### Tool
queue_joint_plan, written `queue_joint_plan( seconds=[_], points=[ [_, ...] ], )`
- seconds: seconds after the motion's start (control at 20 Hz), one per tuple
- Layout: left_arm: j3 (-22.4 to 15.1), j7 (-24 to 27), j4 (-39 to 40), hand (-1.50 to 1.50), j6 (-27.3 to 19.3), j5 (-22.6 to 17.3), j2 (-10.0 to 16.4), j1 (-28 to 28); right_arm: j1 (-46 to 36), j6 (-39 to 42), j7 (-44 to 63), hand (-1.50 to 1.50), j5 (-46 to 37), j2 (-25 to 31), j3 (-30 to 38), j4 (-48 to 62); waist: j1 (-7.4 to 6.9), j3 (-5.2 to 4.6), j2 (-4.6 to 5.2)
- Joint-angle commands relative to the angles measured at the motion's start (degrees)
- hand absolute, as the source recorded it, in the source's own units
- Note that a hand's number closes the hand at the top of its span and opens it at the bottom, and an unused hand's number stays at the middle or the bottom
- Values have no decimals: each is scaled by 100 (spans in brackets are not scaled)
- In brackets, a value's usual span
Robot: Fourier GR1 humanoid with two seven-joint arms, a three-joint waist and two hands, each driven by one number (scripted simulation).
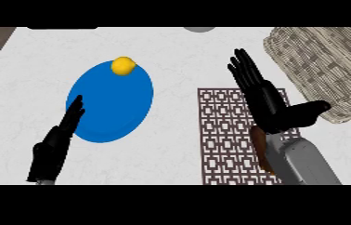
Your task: Pick the sweet potato from the placemat and place it in the basket
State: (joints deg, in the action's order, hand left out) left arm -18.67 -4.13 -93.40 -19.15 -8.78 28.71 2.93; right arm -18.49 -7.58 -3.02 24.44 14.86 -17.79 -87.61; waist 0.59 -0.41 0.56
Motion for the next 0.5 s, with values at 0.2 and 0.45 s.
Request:
queue_joint_plan(
  seconds=[0.2, 0.45],
  points=[
    [864, -315, 430, 0, 399, -679, 142, -793, -1534, 1733, 463, 150, -370, 1420, -23, 391, -174, 28, 12],
    [664, -452, 524, 0, 479, -823, -71, -700, -1674, 2787, -160, -150, -2578, 1997, -2216, -435, -268, 5, -64]
  ],
)
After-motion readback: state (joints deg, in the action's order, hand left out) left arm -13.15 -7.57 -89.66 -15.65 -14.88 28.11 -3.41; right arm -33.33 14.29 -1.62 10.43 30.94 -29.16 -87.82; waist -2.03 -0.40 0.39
